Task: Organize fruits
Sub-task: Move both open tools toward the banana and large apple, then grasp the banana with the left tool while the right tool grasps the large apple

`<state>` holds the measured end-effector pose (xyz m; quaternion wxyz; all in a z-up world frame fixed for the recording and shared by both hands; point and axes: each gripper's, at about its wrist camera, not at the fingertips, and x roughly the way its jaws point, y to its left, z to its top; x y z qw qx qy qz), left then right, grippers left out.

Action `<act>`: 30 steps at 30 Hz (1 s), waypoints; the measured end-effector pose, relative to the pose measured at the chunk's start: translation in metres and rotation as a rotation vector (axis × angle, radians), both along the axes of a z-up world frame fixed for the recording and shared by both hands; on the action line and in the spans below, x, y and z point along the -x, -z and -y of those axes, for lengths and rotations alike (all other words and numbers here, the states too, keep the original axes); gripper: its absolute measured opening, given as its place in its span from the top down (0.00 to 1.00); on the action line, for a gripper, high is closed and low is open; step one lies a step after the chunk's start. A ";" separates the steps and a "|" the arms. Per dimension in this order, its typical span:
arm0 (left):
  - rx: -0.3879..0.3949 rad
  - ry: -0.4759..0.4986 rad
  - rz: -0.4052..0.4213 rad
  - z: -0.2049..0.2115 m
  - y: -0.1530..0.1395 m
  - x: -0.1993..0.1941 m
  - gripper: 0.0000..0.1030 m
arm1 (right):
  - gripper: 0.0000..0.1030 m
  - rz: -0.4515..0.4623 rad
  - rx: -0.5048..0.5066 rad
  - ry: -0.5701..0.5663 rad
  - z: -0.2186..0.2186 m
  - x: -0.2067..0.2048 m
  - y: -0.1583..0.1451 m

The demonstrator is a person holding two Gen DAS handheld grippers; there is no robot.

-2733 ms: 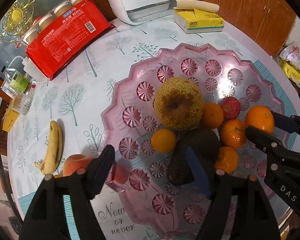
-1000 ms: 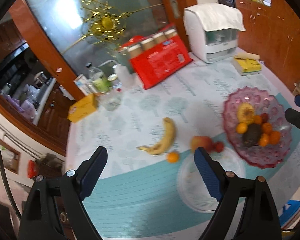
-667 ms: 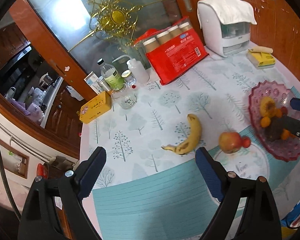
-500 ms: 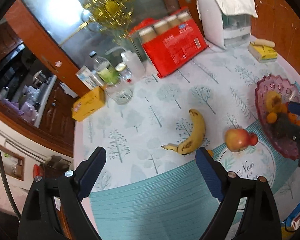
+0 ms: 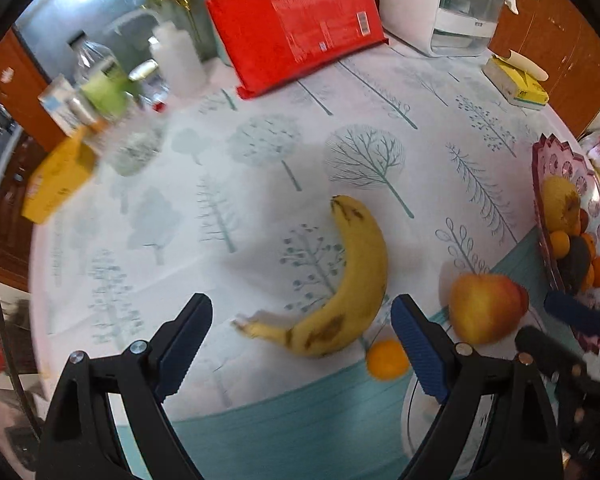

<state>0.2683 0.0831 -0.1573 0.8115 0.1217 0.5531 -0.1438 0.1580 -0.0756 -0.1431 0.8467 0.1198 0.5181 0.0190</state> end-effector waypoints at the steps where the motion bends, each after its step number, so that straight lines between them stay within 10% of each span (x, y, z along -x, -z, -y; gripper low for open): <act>1: 0.017 -0.004 -0.008 0.002 0.008 -0.004 0.12 | 0.54 -0.001 0.019 0.016 -0.001 -0.001 0.003; 23: 0.093 0.038 -0.115 0.026 0.077 -0.030 0.14 | 0.32 -0.019 0.188 0.068 -0.020 -0.034 0.046; 26: 0.061 0.042 -0.095 0.029 0.078 -0.027 0.19 | 0.31 -0.023 0.238 0.050 -0.027 -0.034 0.050; 30: 0.071 0.086 -0.072 0.036 0.073 -0.022 0.50 | 0.31 -0.016 0.278 0.032 -0.031 -0.033 0.053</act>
